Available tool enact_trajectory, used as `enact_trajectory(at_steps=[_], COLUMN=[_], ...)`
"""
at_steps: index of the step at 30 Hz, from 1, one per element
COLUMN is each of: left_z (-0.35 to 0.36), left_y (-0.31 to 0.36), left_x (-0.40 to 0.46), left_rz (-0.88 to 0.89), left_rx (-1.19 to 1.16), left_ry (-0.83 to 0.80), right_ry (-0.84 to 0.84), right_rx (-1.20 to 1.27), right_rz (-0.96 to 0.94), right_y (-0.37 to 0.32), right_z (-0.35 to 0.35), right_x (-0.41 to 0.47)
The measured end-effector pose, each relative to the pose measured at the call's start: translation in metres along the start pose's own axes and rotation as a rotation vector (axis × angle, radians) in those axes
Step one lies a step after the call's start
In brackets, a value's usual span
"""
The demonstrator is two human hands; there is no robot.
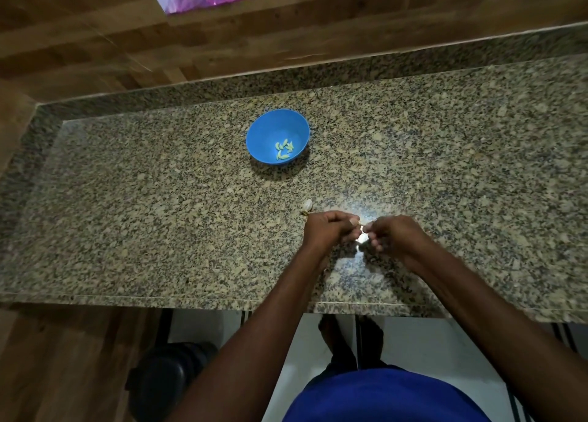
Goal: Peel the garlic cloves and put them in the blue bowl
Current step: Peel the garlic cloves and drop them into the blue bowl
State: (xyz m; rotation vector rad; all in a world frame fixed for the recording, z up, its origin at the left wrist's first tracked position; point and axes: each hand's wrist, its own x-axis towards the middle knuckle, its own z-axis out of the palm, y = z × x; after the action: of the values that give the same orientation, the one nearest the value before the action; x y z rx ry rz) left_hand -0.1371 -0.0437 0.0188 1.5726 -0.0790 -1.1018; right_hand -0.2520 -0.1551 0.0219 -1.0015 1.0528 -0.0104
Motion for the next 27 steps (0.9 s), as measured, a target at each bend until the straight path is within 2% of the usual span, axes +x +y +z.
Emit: enact_trajectory(at_steps=[2,3,5,6,7,9,10,12,13,15,17,19,22,27], left_z=[0.000,-0.001,-0.001,-0.001,-0.001,-0.005,-0.007,-0.014,-0.016,-0.018,-0.018,-0.018,-0.017,-0.016], left_y=[0.002,0.004,0.005,0.005,0.005,0.002,0.000,-0.002,-0.003,-0.003,-0.003,-0.005,-0.008,-0.009], left_x=[-0.001,0.001,0.003,0.004,0.003,0.003,0.004,0.005,0.005,0.005,0.006,0.006,0.008,0.013], left_rz=[-0.113,-0.148,-0.180,-0.175,-0.154,-0.066,-0.017,0.033,0.030,0.008,-0.009,-0.025,-0.033,0.018], left_rx=[-0.073,-0.102,-0.131,-0.130,-0.123,-0.076,-0.038,0.008,0.002,-0.024,-0.041,-0.045,-0.054,-0.001], left_ry=[0.000,0.004,0.009,0.002,-0.008,-0.009,0.002,0.003,-0.012,-0.056,-0.092,-0.107,-0.115,-0.076], right_ry=[0.212,0.277,0.325,0.310,0.270,0.108,0.035,-0.023,-0.026,0.056,0.196,0.246,0.264,0.285], right_rx=[-0.600,-0.820,-0.944,-0.858,-0.633,-0.030,0.179,0.284,0.233,-0.068,-0.463,-0.733,-0.911,-1.146], right_rz=[-0.454,-0.620,-0.753,-0.701,-0.549,-0.105,0.068,0.186,0.174,0.044,-0.193,-0.398,-0.501,-0.514], right_y=[0.009,0.012,0.016,0.017,0.014,0.005,0.000,-0.003,-0.003,0.002,0.009,0.018,0.028,0.033], right_z=[0.000,0.000,0.004,0.006,0.006,0.006,0.004,-0.005,-0.008,-0.009,-0.010,-0.009,-0.011,-0.010], right_x=[0.003,0.003,0.002,0.003,0.003,0.005,0.006,0.008,0.009,0.007,0.009,0.014,0.022,0.023])
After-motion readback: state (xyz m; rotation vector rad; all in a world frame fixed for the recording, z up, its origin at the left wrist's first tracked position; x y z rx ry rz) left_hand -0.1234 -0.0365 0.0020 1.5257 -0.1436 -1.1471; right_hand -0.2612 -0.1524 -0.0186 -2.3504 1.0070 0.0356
